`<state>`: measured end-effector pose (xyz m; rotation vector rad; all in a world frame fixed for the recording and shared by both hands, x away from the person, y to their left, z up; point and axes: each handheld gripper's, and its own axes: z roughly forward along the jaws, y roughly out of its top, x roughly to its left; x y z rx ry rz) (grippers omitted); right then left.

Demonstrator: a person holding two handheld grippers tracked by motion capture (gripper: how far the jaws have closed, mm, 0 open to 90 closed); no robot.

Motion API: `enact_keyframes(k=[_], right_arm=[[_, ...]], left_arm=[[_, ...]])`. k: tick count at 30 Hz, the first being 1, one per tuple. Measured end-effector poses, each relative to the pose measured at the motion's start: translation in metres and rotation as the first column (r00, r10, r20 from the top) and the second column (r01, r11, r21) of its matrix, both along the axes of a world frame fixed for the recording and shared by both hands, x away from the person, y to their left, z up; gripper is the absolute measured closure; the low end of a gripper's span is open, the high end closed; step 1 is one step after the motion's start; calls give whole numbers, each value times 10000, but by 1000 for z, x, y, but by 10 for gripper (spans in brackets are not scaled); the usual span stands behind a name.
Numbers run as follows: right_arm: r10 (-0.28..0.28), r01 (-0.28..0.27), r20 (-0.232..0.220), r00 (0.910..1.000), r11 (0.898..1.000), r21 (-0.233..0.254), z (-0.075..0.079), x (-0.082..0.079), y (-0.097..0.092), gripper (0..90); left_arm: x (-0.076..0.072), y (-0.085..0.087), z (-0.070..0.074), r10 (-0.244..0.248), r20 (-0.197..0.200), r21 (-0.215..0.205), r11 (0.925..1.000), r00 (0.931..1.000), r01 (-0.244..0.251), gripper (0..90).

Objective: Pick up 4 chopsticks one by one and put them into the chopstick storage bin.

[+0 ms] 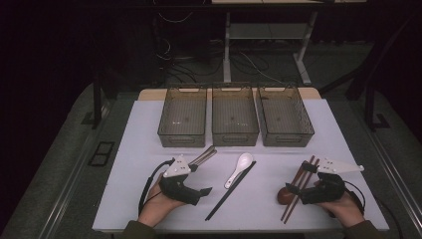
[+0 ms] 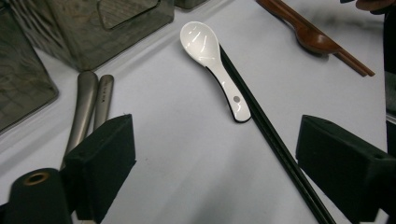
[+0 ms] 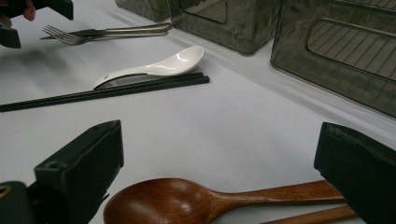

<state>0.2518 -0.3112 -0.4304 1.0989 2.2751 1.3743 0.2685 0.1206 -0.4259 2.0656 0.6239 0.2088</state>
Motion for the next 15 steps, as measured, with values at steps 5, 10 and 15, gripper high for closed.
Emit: enact_keyframes(k=[5, 10, 15], right_arm=[[-23, 23, -12, 10000, 10000, 0, 0, 1, 0, 13], [-22, 22, -9, 10000, 10000, -16, 0, 1, 0, 13], [-40, 40, -50, 10000, 10000, -64, -1, 1, 0, 13]], left_arm=[[-3, -4, -1, 20, 55, -42, 10000, 10000, -20, 178], [-5, -9, -1, 47, -30, -82, 10000, 10000, -48, 250], [-4, -18, -1, -194, -103, -36, 9998, 9998, 194, 384]])
